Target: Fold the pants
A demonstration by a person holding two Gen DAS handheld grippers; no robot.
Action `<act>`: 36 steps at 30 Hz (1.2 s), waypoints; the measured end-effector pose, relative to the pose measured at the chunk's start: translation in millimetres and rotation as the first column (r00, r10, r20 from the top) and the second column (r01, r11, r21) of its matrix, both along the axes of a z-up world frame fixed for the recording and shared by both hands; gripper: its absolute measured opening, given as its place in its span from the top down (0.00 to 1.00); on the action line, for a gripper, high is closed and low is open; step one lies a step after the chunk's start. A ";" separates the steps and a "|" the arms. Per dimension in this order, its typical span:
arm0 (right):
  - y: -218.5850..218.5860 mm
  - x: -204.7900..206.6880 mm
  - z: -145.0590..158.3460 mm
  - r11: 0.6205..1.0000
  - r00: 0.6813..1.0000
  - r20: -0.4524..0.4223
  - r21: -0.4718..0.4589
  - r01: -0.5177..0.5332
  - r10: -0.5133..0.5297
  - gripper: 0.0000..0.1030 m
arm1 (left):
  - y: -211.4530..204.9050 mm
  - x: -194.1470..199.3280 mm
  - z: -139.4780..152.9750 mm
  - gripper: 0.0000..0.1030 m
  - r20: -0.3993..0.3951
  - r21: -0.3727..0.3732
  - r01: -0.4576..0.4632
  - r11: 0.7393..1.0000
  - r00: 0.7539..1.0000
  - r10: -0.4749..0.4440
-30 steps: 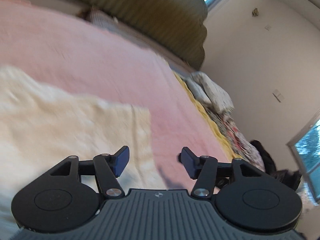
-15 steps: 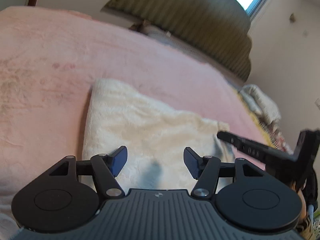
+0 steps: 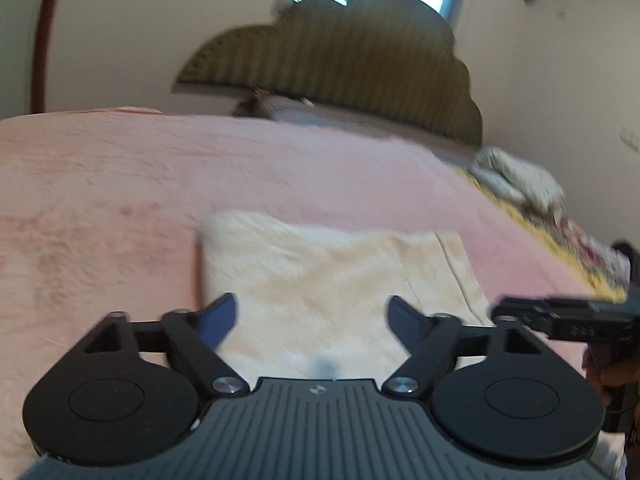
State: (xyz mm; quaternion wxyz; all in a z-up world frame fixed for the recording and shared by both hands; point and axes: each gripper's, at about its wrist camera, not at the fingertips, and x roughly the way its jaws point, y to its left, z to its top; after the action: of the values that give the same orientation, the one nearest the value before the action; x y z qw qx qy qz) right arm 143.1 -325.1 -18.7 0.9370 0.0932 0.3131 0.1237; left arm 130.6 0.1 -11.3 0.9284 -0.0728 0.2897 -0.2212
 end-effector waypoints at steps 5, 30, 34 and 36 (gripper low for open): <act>-63.7 -14.1 -6.5 0.973 0.992 -0.075 0.199 0.114 -0.101 0.37 | 44.0 38.4 -20.9 0.03 -0.253 -0.200 -0.036 0.979 0.967 -0.016; -50.1 -8.7 -9.1 0.958 0.998 -0.041 0.283 0.047 -0.037 0.81 | -2.3 33.3 -26.2 0.84 -0.115 -0.063 0.041 0.997 0.992 -0.048; -37.0 -16.1 19.7 0.968 0.999 0.029 0.249 0.017 -0.025 0.82 | -2.0 24.4 -2.7 0.85 -0.017 -0.004 0.039 0.999 0.999 -0.039; -29.3 -13.0 32.2 0.970 0.998 0.062 0.244 -0.015 0.000 0.82 | 2.4 23.3 8.7 0.85 0.042 0.037 0.020 0.999 0.999 -0.022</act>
State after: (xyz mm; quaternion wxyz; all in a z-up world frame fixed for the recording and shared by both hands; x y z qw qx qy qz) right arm 130.1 -354.4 13.4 0.9271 0.2028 0.2670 0.1676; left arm 153.9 2.5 -2.7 0.9331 -0.0481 0.2748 -0.2271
